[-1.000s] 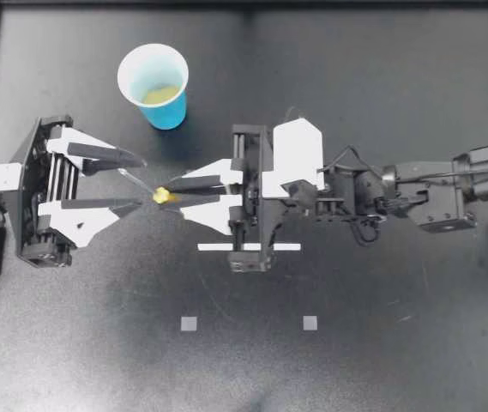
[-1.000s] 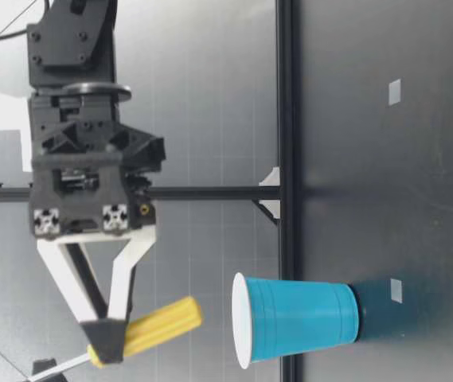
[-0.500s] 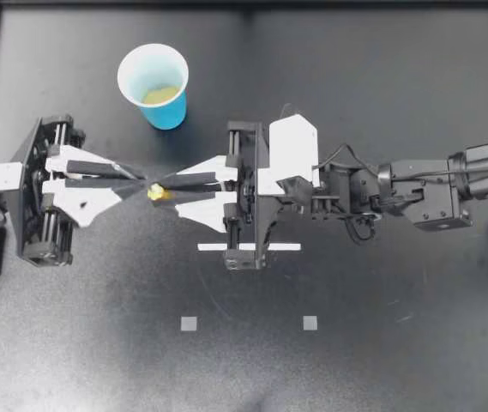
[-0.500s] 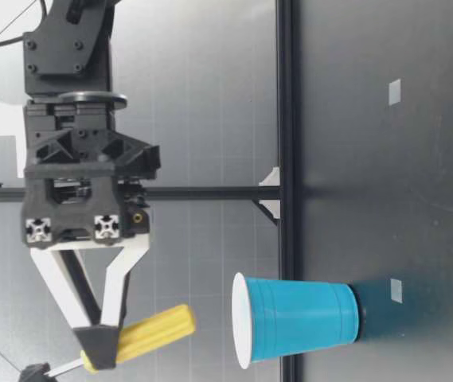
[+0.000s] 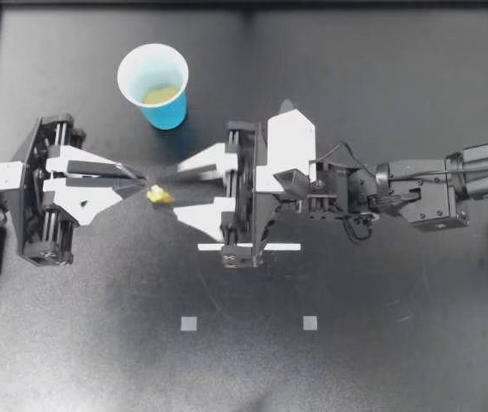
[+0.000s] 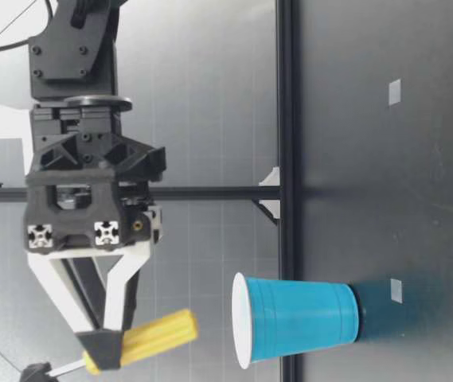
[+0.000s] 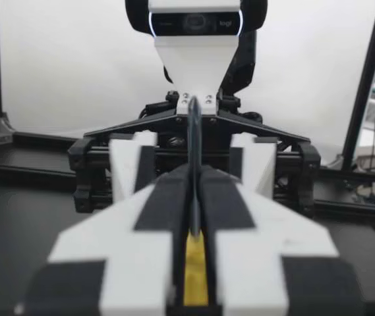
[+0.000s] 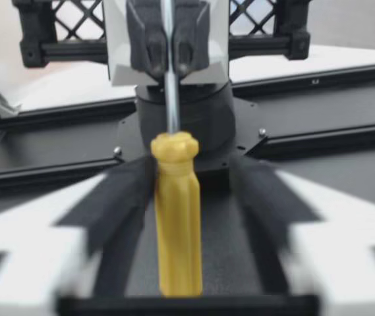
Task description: Pick up the screwdriver with the right arm, hand it over to the left arm then place it into the cup.
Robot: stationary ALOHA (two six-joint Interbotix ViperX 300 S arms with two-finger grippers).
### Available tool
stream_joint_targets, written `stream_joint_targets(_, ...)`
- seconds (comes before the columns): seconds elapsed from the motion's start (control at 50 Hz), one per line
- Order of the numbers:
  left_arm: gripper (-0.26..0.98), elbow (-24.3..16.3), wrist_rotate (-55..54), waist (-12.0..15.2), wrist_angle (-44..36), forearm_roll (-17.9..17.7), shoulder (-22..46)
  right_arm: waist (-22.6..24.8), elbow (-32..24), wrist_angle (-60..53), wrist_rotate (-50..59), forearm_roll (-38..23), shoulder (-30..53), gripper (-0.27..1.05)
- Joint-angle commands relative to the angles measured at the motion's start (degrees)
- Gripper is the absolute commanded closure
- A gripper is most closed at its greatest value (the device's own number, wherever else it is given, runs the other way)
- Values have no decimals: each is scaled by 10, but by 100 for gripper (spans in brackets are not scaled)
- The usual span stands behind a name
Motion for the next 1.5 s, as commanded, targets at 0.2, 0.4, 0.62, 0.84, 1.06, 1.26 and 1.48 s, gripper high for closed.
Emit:
stream_joint_targets(0.2,71,4,40,41,-2,-69,-2,-4,31,-32,-3,14,-56,9)
stream_joint_targets(0.4,71,8,111,114,-2,-134,0,-4,83,-62,-3,17,-111,9)
stream_joint_targets(0.62,71,1,163,177,-9,-163,38,-4,125,-92,-3,18,-148,9)
stream_joint_targets(0.84,71,-15,171,211,-35,-170,103,-4,133,-98,-3,17,-148,9)
stream_joint_targets(1.06,71,-43,172,222,-54,-177,163,-4,134,-98,-3,18,-149,9)
stream_joint_targets(1.26,71,-49,171,230,-55,-179,185,-4,137,-98,-2,17,-151,9)
stream_joint_targets(1.48,64,-47,173,232,-67,-195,180,-4,136,-98,-2,17,-151,9)
